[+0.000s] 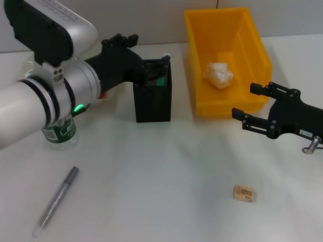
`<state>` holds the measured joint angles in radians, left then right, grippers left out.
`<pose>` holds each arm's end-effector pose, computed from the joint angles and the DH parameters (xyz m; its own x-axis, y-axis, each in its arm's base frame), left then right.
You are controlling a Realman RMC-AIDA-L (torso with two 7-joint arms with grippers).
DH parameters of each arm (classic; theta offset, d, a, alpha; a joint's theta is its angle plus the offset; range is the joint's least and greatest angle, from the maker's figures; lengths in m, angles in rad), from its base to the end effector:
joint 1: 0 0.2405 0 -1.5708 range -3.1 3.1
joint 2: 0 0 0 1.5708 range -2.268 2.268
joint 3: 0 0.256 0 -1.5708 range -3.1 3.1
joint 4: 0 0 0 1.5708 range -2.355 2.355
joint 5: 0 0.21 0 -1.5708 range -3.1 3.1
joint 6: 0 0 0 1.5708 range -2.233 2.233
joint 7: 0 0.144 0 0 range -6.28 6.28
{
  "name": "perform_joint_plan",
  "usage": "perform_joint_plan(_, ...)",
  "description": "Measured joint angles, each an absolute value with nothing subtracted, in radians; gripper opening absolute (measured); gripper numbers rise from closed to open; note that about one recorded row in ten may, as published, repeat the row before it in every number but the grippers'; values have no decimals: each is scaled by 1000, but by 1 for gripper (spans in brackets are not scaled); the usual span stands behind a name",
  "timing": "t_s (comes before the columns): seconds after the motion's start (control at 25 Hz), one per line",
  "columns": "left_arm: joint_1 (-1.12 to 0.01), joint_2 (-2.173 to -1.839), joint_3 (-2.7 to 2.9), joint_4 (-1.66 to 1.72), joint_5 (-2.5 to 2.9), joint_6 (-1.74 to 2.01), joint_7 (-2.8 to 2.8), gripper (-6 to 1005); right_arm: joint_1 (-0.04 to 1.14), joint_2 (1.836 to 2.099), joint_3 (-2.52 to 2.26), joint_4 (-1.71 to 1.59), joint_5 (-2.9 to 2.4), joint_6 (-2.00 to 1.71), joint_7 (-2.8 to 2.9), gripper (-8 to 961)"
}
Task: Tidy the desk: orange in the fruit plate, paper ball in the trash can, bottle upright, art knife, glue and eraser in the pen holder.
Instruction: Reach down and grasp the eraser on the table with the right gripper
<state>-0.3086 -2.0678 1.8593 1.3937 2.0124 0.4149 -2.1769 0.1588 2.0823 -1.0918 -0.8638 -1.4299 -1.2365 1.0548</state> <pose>-0.1274 0.3591 -0.0492 0.8870 0.1518 0.4361 0.4080 -0.6997 -0.5865 0.3014 0.2981 0.0199 0.8404 -0.0808 -0.5360 -0.4180 -0.7260 -0.5461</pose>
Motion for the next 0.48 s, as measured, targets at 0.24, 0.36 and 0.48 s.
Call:
perform_joint_plan(0.24,-333,-2069,1713,1316,1688,602,-1873,844,157,2082,-1090,-862,-1431,-1236,1055,768)
perform_joint_plan(0.36,-333,-2069,1662,1278,1568,677,-1754,845,155,2082,-1090,-863,-1431,-1236,1055,768)
perform_joint_plan(0.48,-322,-2068,1591,1229,1464,796,-1641,846,149,2082,-1090,-869,-1431,-1236,1057,768)
